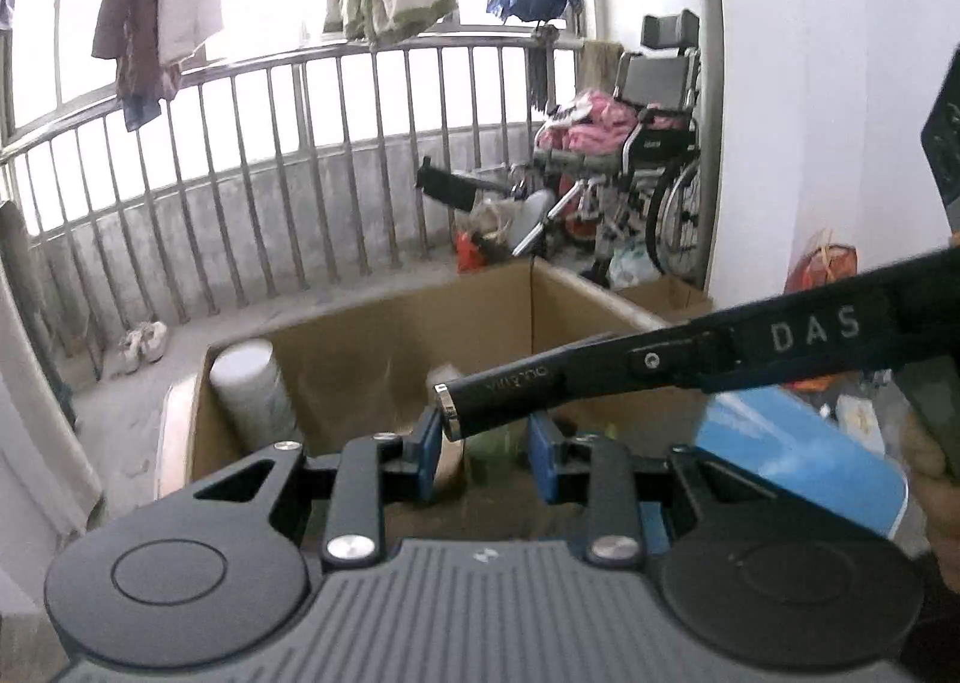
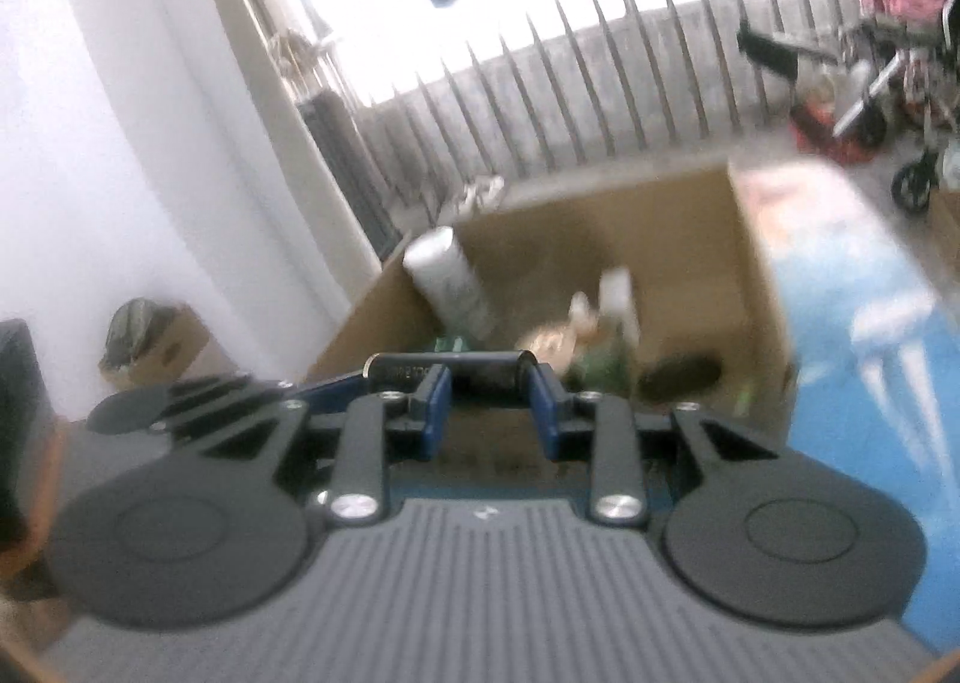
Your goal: Organize rigid objects
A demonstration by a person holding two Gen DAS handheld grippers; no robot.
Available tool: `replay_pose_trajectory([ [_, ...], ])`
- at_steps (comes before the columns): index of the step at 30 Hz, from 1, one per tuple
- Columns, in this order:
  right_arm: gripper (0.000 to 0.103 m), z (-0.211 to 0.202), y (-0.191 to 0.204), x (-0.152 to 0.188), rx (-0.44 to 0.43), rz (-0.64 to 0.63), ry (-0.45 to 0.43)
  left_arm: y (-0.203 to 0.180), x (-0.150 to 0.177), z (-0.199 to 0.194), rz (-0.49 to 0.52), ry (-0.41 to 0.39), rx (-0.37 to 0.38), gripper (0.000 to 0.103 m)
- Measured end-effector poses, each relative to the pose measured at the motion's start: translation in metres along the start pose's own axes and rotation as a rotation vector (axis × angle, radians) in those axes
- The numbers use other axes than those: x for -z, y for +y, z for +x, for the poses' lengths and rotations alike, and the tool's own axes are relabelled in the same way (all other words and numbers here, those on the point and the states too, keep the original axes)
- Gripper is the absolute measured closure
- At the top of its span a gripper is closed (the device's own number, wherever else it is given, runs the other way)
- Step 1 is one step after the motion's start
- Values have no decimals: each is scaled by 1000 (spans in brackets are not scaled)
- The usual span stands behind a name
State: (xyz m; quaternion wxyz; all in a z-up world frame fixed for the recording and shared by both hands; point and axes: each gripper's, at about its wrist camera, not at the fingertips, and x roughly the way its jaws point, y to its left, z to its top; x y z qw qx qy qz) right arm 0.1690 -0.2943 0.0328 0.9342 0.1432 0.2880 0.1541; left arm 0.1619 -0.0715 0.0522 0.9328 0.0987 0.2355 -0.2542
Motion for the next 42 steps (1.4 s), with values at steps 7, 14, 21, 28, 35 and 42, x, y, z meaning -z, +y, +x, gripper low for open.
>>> replay_pose_trajectory([
  [7,74,21,-42,-62,55,-31,-3,15,-47,80,-71,69,91,71],
  [14,73,72,-82,-106,98,-74,64,26,-56,155,-122,189,169,58],
  [21,72,99,-95,-130,128,-113,33,26,-53,158,-108,187,165,38],
  [28,72,47,-95,-129,145,-89,-70,37,-67,110,-138,93,154,29],
  [35,57,-50,-84,-104,142,-49,-191,45,-66,29,-172,-17,120,14],
  [42,26,-140,-59,-47,138,28,-280,38,-33,-45,-215,-36,20,0],
])
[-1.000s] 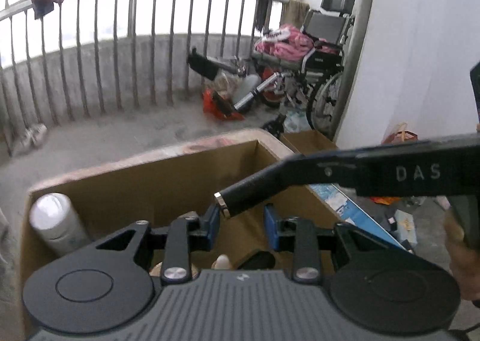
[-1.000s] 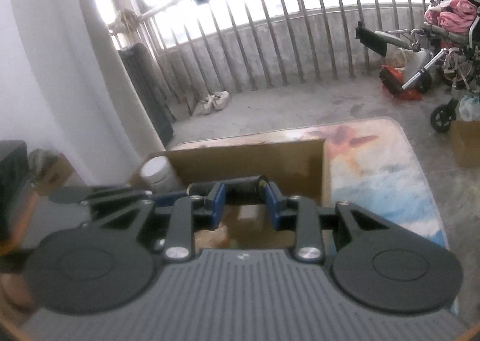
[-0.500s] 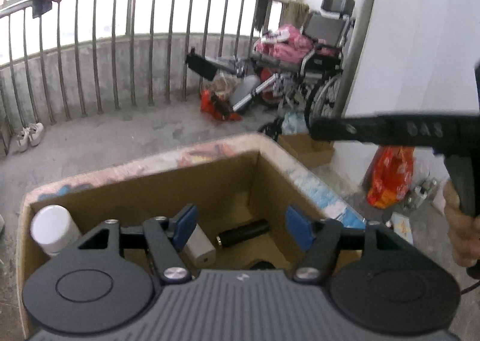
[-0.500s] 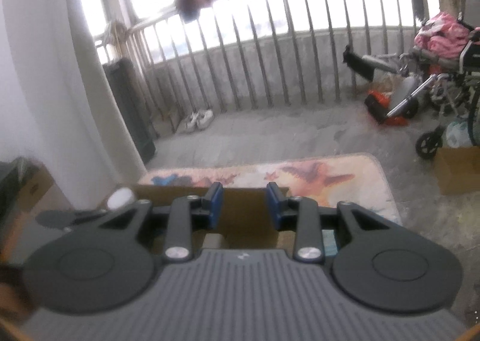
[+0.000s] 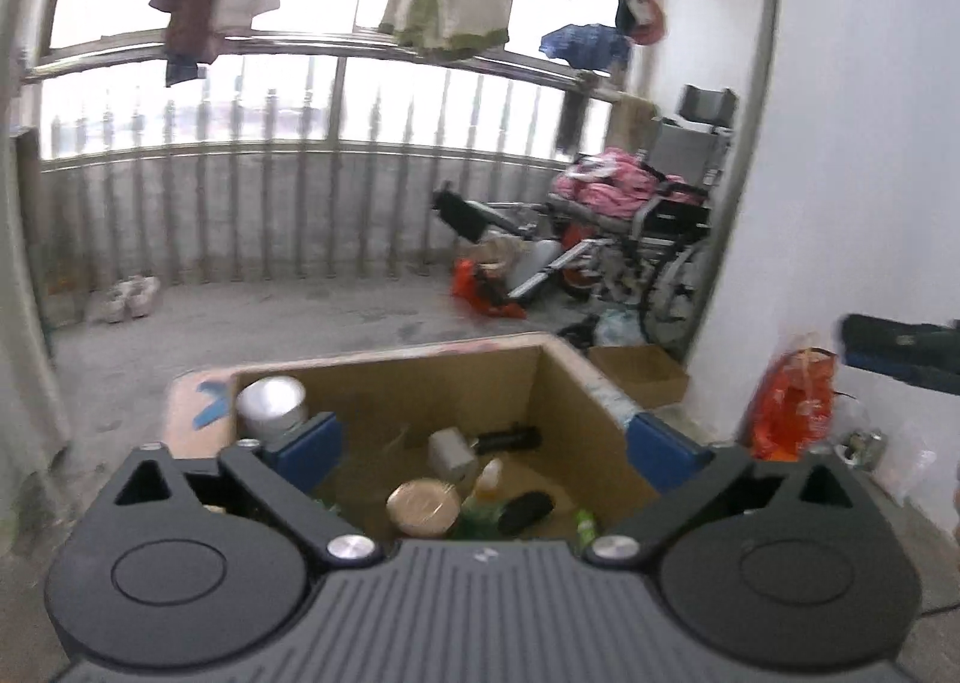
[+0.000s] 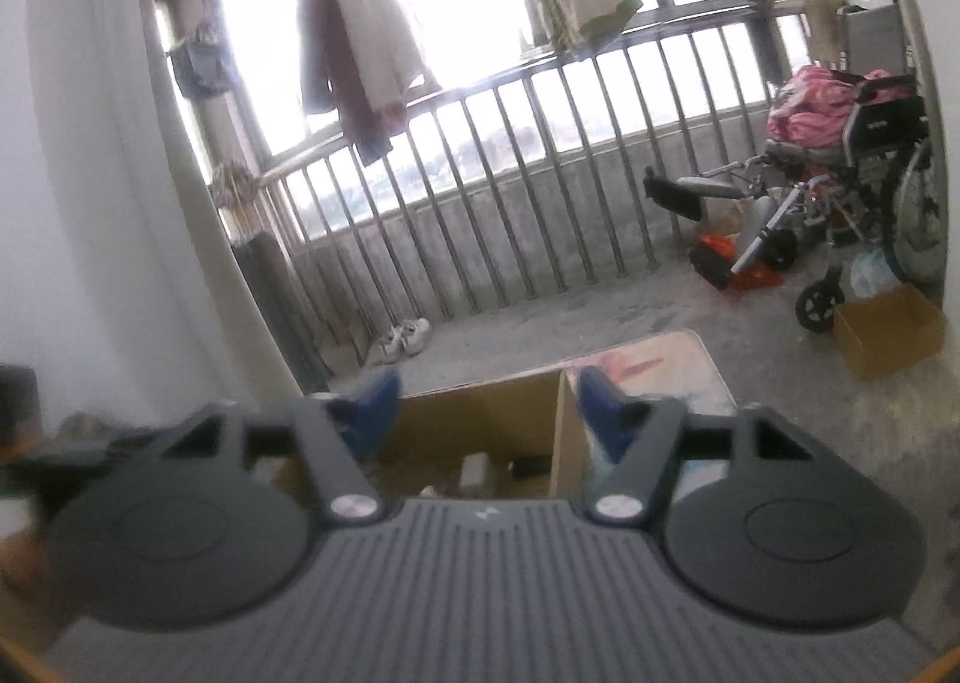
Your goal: Organize rigid objects
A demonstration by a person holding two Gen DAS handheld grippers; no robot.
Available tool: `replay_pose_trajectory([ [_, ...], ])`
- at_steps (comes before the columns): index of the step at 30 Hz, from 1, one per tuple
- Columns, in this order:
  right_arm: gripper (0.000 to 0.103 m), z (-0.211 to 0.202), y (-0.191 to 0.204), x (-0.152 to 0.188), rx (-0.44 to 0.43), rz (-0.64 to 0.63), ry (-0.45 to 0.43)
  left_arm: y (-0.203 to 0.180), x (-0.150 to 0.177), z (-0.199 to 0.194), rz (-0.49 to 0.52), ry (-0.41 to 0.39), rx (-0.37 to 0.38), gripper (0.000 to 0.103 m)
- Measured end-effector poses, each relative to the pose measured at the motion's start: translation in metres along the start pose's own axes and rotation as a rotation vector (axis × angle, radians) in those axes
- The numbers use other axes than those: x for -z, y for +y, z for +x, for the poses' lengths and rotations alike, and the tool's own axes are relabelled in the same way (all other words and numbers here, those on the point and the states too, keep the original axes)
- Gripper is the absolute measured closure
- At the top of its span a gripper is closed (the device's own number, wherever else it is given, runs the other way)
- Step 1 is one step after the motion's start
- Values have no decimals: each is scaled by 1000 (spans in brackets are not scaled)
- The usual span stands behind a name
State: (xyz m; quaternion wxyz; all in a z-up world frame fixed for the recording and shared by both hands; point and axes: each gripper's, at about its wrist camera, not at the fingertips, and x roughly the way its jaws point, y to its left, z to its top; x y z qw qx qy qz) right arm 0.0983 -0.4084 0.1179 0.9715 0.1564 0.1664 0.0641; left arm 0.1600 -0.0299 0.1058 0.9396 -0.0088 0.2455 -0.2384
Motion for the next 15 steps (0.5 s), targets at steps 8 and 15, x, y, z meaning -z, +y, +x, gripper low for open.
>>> replay_pose_trajectory([
  [8,1,-47,22,59,29,72,25,17,41,-34,-129,66,-155,0],
  [15,1,-41,58,78,208,-25,70,25,53,-43,-77,99,-367,0],
])
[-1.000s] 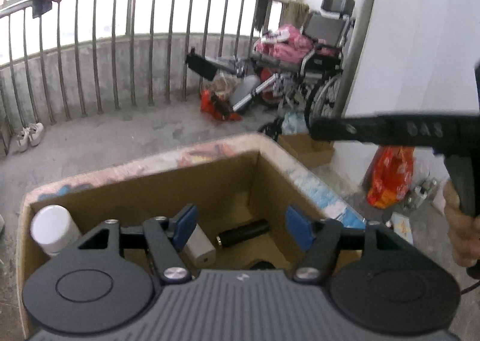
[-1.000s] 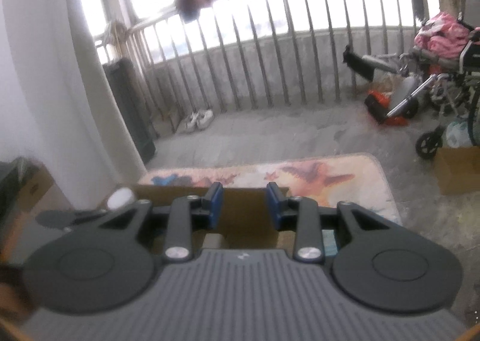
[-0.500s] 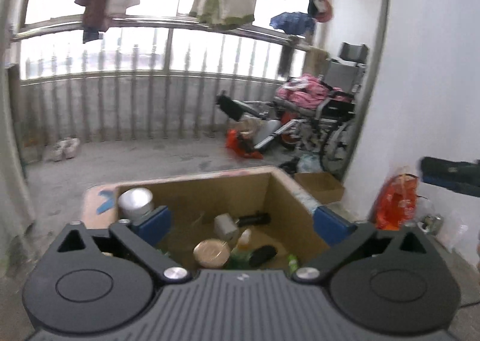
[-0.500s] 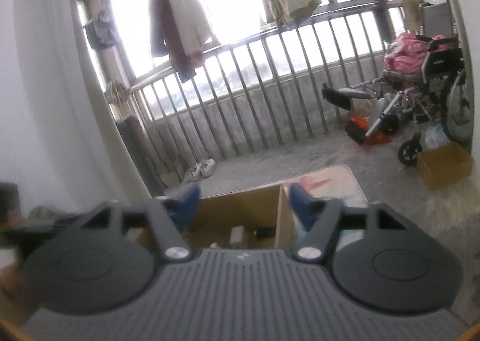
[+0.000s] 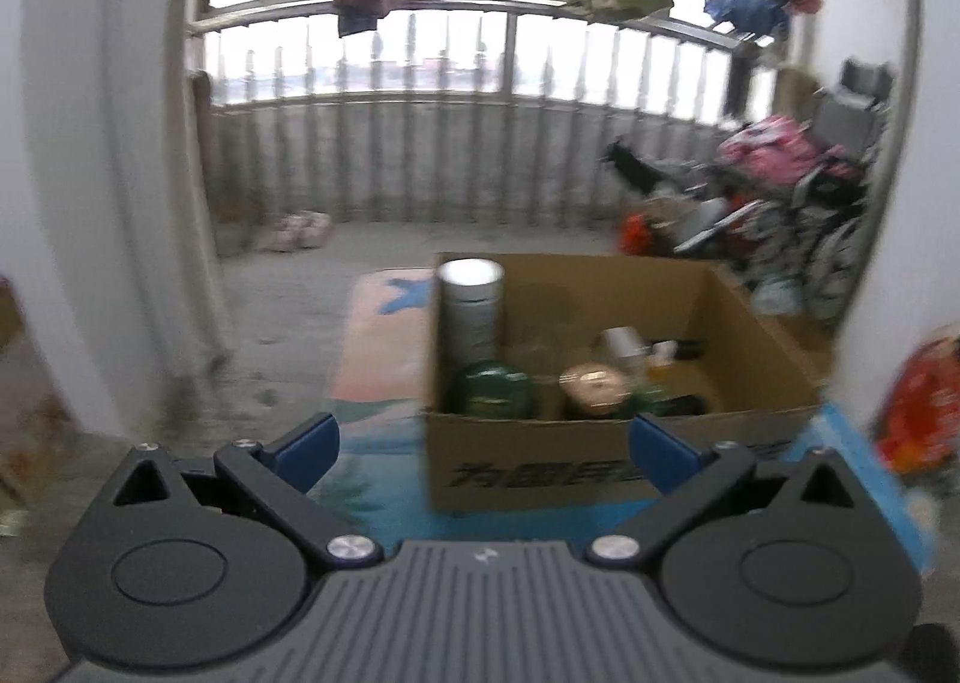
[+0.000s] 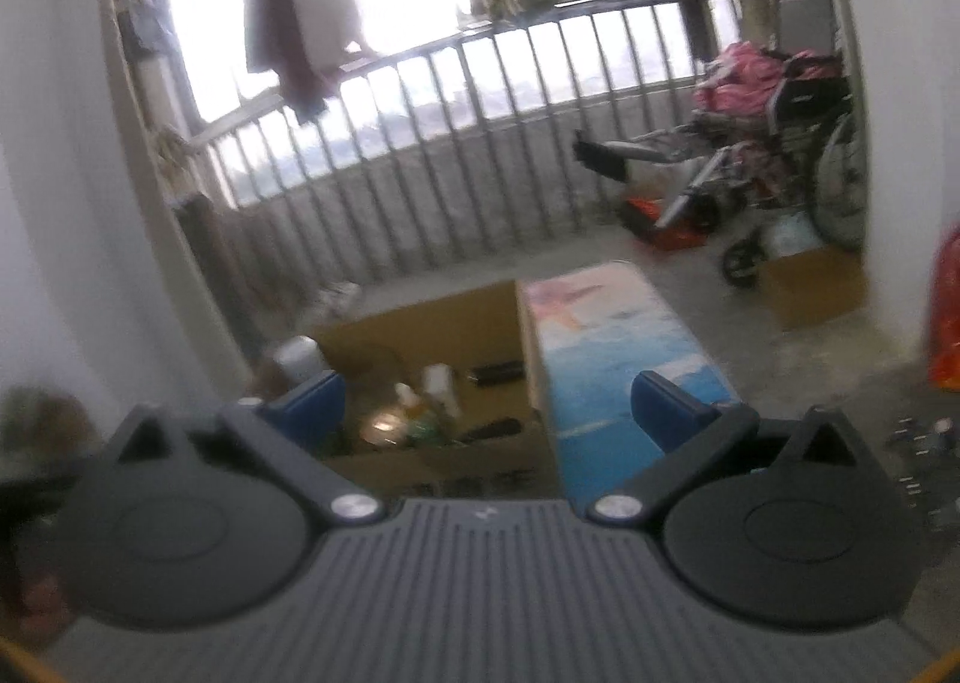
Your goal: Organize rigid objects
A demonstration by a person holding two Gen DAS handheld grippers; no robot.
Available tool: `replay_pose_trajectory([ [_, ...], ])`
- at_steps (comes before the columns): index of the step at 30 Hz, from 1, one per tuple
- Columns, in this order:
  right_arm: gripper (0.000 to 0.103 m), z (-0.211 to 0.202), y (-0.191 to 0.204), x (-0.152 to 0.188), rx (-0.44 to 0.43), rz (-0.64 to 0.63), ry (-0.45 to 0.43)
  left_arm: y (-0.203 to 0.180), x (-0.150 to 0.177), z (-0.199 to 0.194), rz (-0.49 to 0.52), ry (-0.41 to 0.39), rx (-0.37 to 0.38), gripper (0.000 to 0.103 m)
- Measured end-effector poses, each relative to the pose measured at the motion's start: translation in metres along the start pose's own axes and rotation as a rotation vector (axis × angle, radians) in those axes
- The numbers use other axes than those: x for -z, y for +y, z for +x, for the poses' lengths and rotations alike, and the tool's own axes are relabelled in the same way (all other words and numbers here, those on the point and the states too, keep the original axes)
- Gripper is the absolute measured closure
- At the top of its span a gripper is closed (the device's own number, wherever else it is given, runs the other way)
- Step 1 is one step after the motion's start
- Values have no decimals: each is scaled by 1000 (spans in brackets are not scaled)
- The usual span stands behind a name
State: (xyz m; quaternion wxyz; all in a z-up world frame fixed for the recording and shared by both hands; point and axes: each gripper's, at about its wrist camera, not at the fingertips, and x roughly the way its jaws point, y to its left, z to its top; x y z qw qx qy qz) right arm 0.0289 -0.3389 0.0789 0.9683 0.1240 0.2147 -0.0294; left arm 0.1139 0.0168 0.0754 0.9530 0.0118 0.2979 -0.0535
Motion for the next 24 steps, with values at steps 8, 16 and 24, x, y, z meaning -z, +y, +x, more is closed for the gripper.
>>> replay_pose_trajectory([
  [8,1,22,41,-13,96,-101,8,-3,-9,18,58,15,-76,0],
  [16,1,66,80,-16,47,-145,74,-13,-12,36,1,80,-44,0],
  [24,1,114,108,-1,57,-256,170,-31,-15,52,33,118,0,0],
])
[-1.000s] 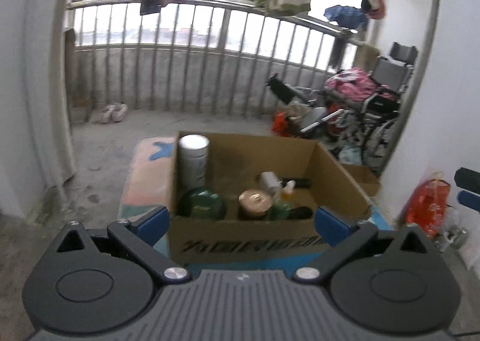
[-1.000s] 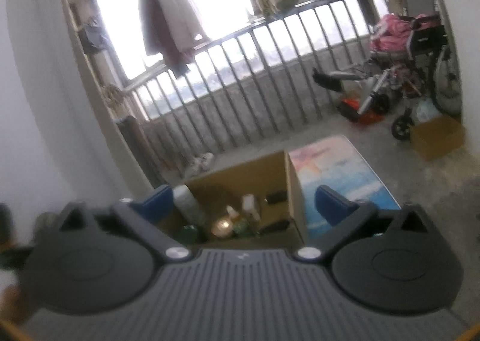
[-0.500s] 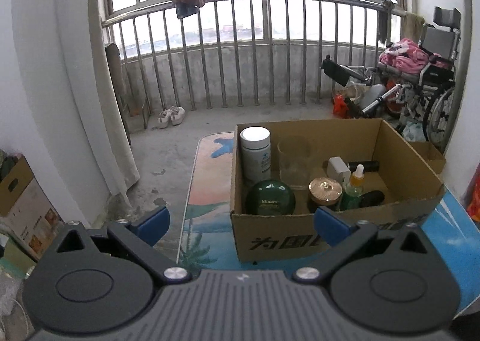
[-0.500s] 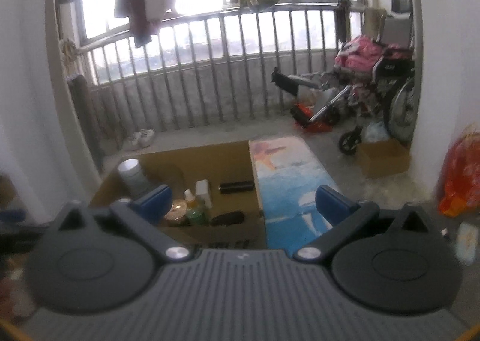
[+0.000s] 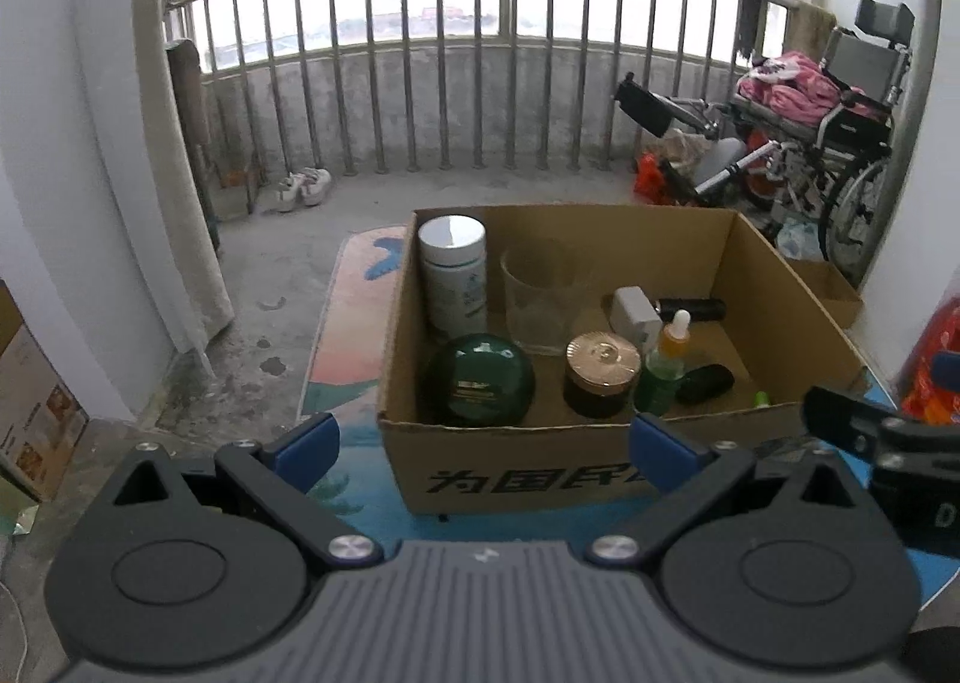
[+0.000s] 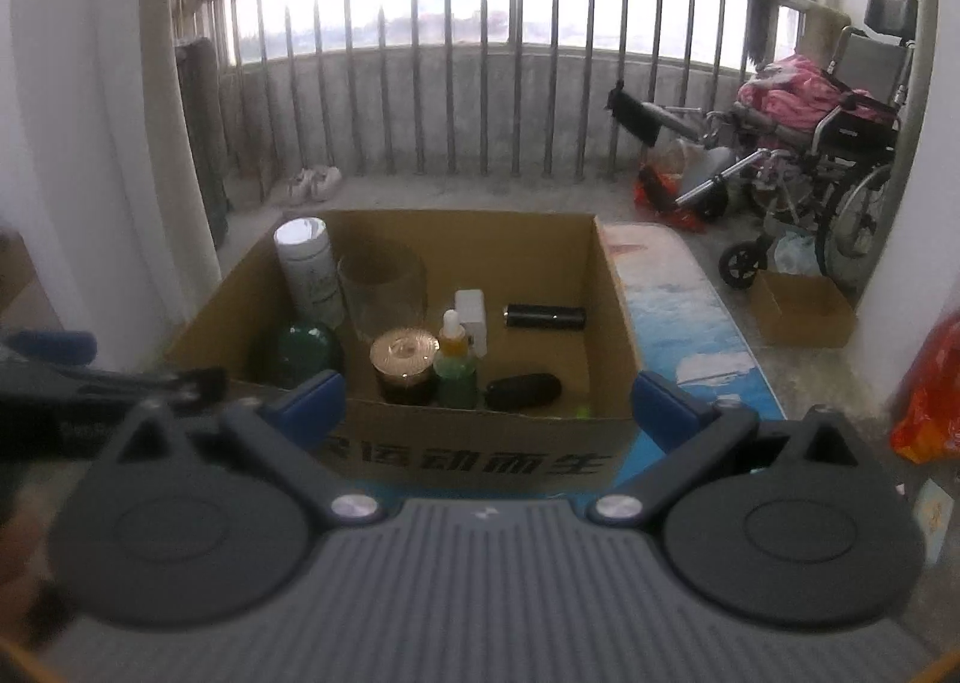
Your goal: Organize rigid objects
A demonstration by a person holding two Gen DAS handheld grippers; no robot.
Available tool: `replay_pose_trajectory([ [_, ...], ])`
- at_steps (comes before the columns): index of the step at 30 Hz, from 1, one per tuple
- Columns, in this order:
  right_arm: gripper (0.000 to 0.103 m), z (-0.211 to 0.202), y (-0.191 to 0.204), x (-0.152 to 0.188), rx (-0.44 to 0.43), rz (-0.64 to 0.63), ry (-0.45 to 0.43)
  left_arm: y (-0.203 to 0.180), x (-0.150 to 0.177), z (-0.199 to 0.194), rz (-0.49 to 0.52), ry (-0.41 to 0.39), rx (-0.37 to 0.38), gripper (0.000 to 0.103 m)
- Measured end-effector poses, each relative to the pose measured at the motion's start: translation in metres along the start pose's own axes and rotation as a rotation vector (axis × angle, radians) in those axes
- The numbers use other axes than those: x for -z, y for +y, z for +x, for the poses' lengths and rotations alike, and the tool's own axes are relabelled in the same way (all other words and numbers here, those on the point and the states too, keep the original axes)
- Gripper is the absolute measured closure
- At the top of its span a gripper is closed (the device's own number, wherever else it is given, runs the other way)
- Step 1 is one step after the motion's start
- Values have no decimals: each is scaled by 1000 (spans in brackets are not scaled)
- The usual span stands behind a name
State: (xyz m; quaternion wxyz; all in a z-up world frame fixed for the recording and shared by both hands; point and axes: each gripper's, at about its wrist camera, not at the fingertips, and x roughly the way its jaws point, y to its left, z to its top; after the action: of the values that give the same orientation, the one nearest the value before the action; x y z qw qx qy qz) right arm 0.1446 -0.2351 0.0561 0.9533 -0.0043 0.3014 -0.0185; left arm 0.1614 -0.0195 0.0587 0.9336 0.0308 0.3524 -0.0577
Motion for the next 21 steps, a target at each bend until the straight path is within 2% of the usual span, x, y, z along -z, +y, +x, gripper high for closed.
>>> replay_pose_trajectory([
  [10,1,35,-15,2,7,29,56,-10,-4,15,4,17,3,0],
  [21,1,48,-20,3,2,38,81,-10,-6,21,2,34,-2,0],
])
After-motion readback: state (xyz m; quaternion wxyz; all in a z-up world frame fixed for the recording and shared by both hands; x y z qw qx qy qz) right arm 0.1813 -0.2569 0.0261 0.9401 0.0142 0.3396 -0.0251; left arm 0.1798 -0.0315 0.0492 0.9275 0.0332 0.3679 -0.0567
